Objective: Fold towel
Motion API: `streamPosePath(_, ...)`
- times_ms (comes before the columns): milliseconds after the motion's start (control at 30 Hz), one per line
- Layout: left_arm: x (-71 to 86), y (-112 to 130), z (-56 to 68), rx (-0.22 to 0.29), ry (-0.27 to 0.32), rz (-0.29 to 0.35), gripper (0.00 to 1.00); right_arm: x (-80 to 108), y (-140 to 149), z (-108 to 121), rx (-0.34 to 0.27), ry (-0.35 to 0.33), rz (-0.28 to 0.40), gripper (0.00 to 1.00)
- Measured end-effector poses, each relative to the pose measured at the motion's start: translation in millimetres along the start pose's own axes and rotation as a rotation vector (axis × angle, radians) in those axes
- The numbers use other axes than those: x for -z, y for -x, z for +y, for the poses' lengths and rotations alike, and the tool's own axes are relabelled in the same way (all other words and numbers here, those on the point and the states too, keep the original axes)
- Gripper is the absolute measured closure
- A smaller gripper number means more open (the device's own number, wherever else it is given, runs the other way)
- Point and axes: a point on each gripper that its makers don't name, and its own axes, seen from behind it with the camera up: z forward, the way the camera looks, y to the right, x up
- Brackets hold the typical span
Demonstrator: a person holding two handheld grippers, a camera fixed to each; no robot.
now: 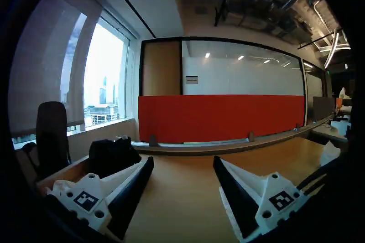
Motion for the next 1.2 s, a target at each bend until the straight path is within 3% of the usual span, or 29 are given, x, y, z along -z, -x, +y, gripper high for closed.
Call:
streamPosePath(300, 2.4, -40.1, 2.9, 0.012, 0.003, -0.017, 0.03, 1.5, -45.6, 3.0, 0.003, 0.013, -0.008, 0.00)
streamPosePath(667, 3.6, -54.8, 12.5, -0.016, 0.043, -0.056, 0.03, 0.8, -62.6, 0.9, 0.009, 0.006, -0.036, 0.00)
streamPosePath(867, 3.1, -53.3, 22.2, -0.039, 0.100, -0.091, 0.03, 1.6, -59.8, -10.5, 0.042, -0.053, -0.073, 0.00)
streamPosePath(1200, 5.9, -43.3, 38.5, -0.099, 0.204, -0.153, 0.03, 5.0, -47.4, -41.5, 0.122, -0.211, -0.143, 0.00)
